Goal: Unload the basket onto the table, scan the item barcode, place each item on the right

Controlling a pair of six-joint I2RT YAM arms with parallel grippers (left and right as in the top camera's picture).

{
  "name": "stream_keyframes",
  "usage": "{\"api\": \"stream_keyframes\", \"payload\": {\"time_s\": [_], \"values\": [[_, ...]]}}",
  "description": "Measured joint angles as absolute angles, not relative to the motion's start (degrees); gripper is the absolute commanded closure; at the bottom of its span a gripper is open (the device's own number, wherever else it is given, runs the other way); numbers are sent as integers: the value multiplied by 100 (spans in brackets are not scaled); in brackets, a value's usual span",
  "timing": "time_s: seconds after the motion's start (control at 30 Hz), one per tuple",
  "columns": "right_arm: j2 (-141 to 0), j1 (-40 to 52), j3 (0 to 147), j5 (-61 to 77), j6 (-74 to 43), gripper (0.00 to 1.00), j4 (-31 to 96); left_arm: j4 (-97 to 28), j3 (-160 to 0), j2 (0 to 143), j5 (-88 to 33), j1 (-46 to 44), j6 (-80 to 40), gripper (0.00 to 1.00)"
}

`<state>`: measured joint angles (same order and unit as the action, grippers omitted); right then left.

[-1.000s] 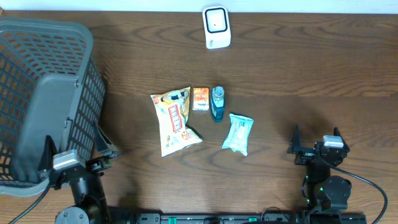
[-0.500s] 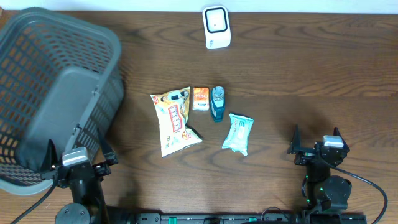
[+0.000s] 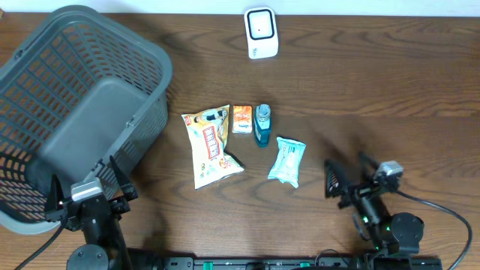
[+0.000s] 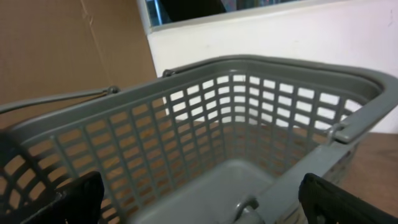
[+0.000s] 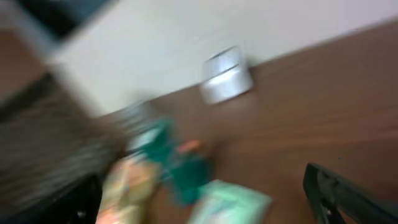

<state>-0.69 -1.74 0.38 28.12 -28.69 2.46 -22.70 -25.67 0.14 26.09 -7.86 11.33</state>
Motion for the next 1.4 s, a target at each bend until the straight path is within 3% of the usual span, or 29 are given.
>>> {"api": "stream_keyframes", "payload": {"time_s": [0.27,0.37,0.47,0.57,0.8,1.0,1.4], "values": [[-69,-163,43,5345,-3900,1,438,-2547,-2574,14,2926,-746,1144,0],[-69,-163,40,5655,-4053,1,384,-2980,-2574,14,3168,-707,773,0],[-75,-163,36,5870,-4289,1,-279,-4810,-1516,60,2849,-725,32,0],[-73,-163,93,6080,-4532,1,-888,-4637,-1334,121,2689,-740,-314,0],[-156,-163,668,6169,-4668,1,-858,-4670,-1354,69,2689,-738,-624,0],[-698,-163,1391,6023,-4217,1,-43,-4670,-1356,69,2687,-738,-681,0],[-2480,-156,3039,4545,-2340,1,3264,-4670,-1356,69,2689,-738,-753,0]]}}
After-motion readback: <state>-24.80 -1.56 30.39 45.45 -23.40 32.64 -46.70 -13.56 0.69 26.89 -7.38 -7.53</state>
